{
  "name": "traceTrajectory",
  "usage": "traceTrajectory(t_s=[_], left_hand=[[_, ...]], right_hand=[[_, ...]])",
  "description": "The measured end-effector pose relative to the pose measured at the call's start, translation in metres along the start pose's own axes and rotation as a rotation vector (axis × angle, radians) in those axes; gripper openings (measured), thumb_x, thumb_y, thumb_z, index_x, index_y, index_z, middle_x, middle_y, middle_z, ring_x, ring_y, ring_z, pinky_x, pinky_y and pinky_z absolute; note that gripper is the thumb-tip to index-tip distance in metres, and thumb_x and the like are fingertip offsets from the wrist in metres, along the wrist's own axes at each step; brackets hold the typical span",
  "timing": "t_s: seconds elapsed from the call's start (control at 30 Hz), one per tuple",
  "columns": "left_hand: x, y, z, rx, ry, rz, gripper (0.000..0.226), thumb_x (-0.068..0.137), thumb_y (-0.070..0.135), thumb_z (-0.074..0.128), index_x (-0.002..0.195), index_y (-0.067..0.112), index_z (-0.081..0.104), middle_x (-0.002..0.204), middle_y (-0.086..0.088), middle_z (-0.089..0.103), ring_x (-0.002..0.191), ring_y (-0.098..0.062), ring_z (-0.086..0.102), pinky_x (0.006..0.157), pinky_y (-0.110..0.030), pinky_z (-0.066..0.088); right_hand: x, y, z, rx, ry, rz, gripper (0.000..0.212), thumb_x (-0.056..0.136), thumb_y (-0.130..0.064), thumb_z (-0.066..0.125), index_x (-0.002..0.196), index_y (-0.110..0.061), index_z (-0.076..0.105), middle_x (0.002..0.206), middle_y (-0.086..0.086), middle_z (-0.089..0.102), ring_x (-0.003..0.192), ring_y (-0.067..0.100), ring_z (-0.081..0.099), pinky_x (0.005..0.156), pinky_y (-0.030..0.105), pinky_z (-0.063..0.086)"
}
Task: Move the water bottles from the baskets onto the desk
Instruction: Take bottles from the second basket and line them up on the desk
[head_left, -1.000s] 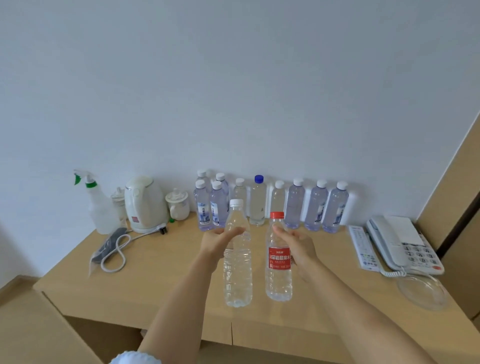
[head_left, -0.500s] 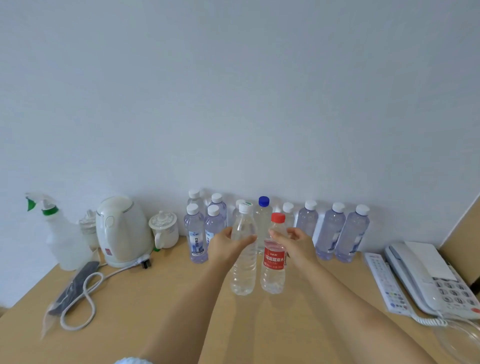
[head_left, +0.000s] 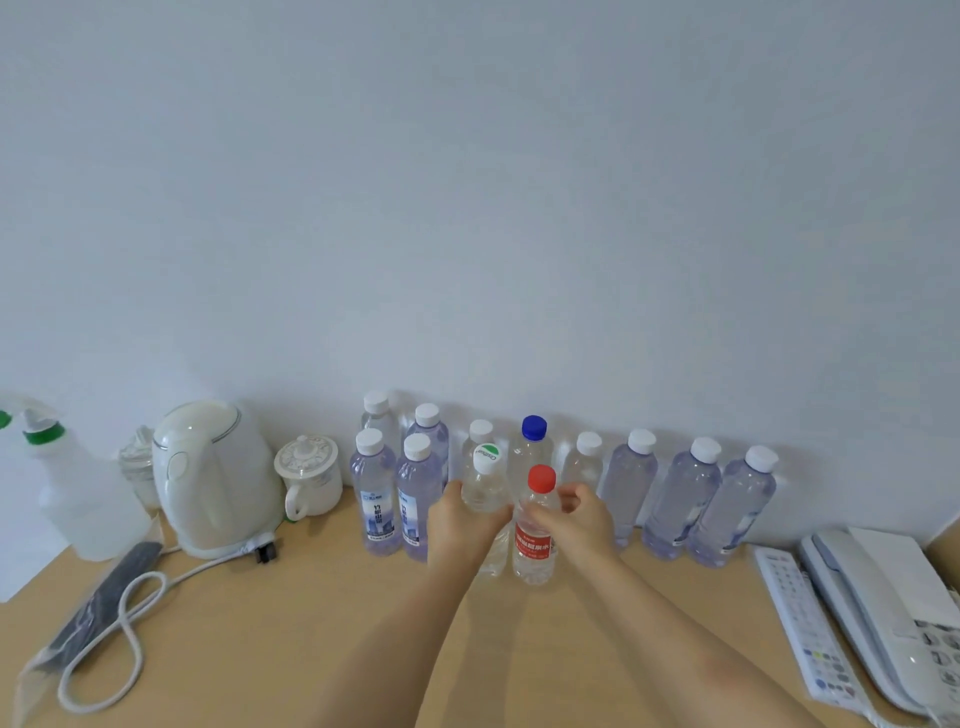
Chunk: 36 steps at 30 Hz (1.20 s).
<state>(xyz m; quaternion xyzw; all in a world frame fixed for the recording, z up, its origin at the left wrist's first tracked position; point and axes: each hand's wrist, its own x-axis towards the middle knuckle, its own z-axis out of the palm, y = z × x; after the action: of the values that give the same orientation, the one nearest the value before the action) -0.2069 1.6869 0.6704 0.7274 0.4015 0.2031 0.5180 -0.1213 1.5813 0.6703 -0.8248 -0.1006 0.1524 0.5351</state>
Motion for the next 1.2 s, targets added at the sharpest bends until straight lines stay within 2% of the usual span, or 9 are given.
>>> traceTrajectory(t_s=[0.23, 0.37, 0.63, 0.7, 0.8, 0.87, 1.0, 1.13, 1.2], left_hand=[[0.020, 0.000, 0.013, -0.010, 0.066, -0.062, 0.050, 0.069, 0.031, 0.075, 0.109, 0.007, 0.056, 0.099, -0.006, 0.064, 0.089, -0.023, 0.060, 0.074, -0.033, 0.050], [0.025, -0.001, 0.017, 0.026, 0.074, -0.046, 0.050, 0.069, 0.033, 0.074, 0.109, 0.008, 0.056, 0.099, -0.006, 0.065, 0.089, -0.022, 0.061, 0.070, -0.029, 0.046], [0.029, -0.006, 0.021, 0.058, 0.084, -0.020, 0.058, 0.071, 0.034, 0.075, 0.119, 0.010, 0.052, 0.107, -0.005, 0.063, 0.099, -0.023, 0.060, 0.081, -0.034, 0.050], [0.028, -0.006, 0.023, 0.066, 0.079, -0.015, 0.063, 0.072, 0.033, 0.075, 0.124, 0.009, 0.049, 0.113, -0.007, 0.061, 0.105, -0.024, 0.058, 0.085, -0.035, 0.050], [0.025, -0.005, 0.025, 0.085, 0.072, -0.017, 0.067, 0.075, 0.034, 0.073, 0.130, 0.010, 0.043, 0.121, -0.008, 0.057, 0.113, -0.025, 0.054, 0.091, -0.035, 0.047], [0.023, -0.004, 0.025, 0.113, 0.068, -0.025, 0.072, 0.074, 0.039, 0.073, 0.132, 0.010, 0.041, 0.123, -0.008, 0.056, 0.116, -0.026, 0.053, 0.092, -0.037, 0.047], [0.013, 0.000, 0.023, 0.085, 0.088, -0.106, 0.083, 0.068, 0.050, 0.075, 0.132, 0.009, 0.042, 0.125, -0.006, 0.055, 0.116, -0.025, 0.054, 0.091, -0.037, 0.048], [-0.010, 0.010, 0.001, 0.214, 0.182, 0.028, 0.040, 0.083, 0.046, 0.061, 0.105, 0.014, 0.052, 0.099, 0.007, 0.056, 0.091, -0.013, 0.054, 0.075, -0.027, 0.043], [-0.021, 0.015, -0.019, 0.337, 0.247, 0.145, 0.025, 0.091, 0.040, 0.053, 0.099, 0.016, 0.050, 0.098, 0.006, 0.052, 0.090, -0.012, 0.050, 0.073, -0.024, 0.038]], right_hand=[[0.020, 0.011, 0.016, 0.026, -0.031, 0.016, 0.035, 0.072, -0.026, 0.079, 0.093, -0.018, 0.052, 0.094, -0.003, 0.062, 0.088, 0.017, 0.061, 0.076, 0.029, 0.046], [0.028, 0.016, 0.018, 0.048, -0.030, 0.005, 0.035, 0.074, -0.024, 0.078, 0.096, -0.016, 0.052, 0.095, -0.001, 0.062, 0.091, 0.018, 0.060, 0.077, 0.027, 0.043], [0.028, 0.020, 0.019, 0.018, -0.092, -0.059, 0.035, 0.078, -0.021, 0.075, 0.100, -0.015, 0.049, 0.092, -0.005, 0.058, 0.078, 0.005, 0.056, 0.060, 0.009, 0.036], [0.029, 0.019, 0.018, -0.017, -0.124, -0.049, 0.039, 0.079, -0.026, 0.073, 0.106, -0.013, 0.048, 0.100, -0.002, 0.058, 0.086, 0.009, 0.058, 0.062, 0.011, 0.038], [0.028, 0.017, 0.016, -0.158, -0.098, -0.085, 0.061, 0.077, -0.042, 0.071, 0.124, -0.013, 0.045, 0.125, 0.002, 0.048, 0.116, 0.020, 0.051, 0.086, 0.029, 0.044], [0.024, 0.012, 0.014, -0.206, -0.031, -0.166, 0.066, 0.078, -0.042, 0.069, 0.130, -0.013, 0.042, 0.131, 0.003, 0.042, 0.123, 0.020, 0.043, 0.094, 0.032, 0.040], [0.016, -0.007, 0.008, -0.334, 0.100, -0.509, 0.048, 0.083, -0.022, 0.064, 0.124, -0.005, 0.048, 0.123, 0.010, 0.048, 0.117, 0.025, 0.044, 0.087, 0.025, 0.037], [0.014, -0.033, 0.017, -0.463, 0.089, -0.905, 0.040, 0.073, -0.003, 0.069, 0.111, 0.002, 0.057, 0.117, 0.018, 0.058, 0.109, 0.028, 0.051, 0.083, 0.038, 0.053], [0.008, -0.047, 0.028, -0.529, 0.001, -1.065, 0.042, 0.070, 0.000, 0.069, 0.110, 0.003, 0.057, 0.115, 0.019, 0.061, 0.108, 0.028, 0.052, 0.087, 0.043, 0.054]])
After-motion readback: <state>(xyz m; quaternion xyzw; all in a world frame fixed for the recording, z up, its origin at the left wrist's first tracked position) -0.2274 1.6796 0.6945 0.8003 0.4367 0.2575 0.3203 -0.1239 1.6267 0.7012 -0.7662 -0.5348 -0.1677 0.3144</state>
